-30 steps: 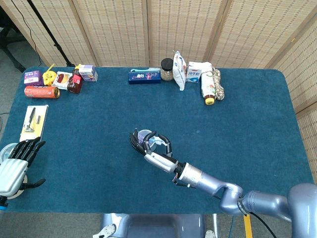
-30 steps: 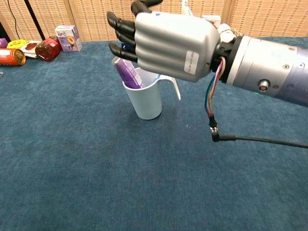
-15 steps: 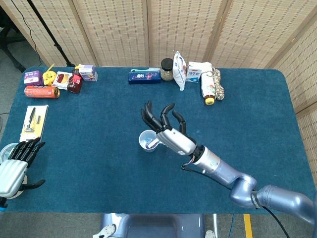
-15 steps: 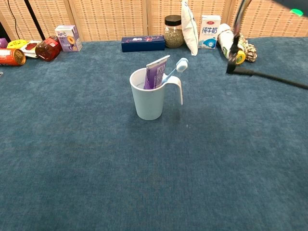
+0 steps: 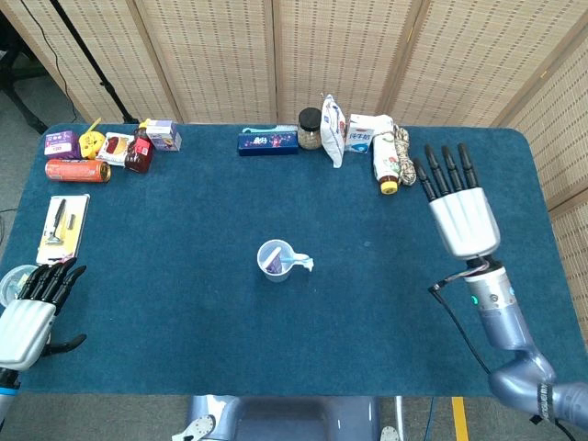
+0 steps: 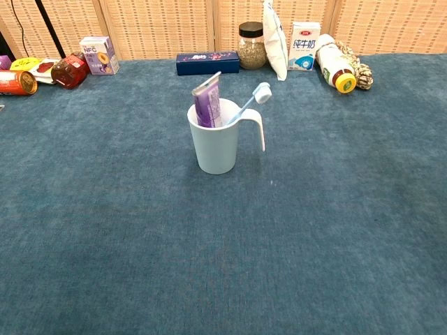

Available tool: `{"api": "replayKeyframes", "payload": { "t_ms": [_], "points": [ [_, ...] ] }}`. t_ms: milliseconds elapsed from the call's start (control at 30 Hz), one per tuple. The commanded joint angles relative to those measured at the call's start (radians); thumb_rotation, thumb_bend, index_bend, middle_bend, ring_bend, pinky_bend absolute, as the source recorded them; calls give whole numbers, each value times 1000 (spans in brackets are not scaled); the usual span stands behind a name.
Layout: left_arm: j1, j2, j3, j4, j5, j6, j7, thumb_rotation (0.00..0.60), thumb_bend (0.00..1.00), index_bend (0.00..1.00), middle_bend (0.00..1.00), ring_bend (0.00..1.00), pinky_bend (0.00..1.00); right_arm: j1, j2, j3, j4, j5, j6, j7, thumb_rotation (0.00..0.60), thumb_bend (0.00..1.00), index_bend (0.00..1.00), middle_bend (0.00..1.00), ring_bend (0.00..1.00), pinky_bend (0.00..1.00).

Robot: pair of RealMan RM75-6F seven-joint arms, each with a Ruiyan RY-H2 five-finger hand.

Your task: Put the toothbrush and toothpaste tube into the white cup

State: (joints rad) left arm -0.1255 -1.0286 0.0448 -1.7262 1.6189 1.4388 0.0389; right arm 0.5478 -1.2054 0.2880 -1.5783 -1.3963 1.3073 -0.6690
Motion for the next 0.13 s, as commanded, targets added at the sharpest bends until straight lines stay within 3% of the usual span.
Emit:
{"api": "replayKeyframes", "payload": {
  "t_ms": [33, 133],
  "points": [
    [18, -42, -11, 20, 0, 40, 38, 600, 65, 0, 0, 0, 0, -129, 88, -69, -73, 96, -34, 228, 600, 0, 0, 0, 0, 0],
    [28, -62, -14, 37, -7, 53, 46, 600, 65, 0, 0, 0, 0, -176, 92, -102, -77, 93, -14, 308, 600, 0, 0, 0, 0, 0]
  ]
}}
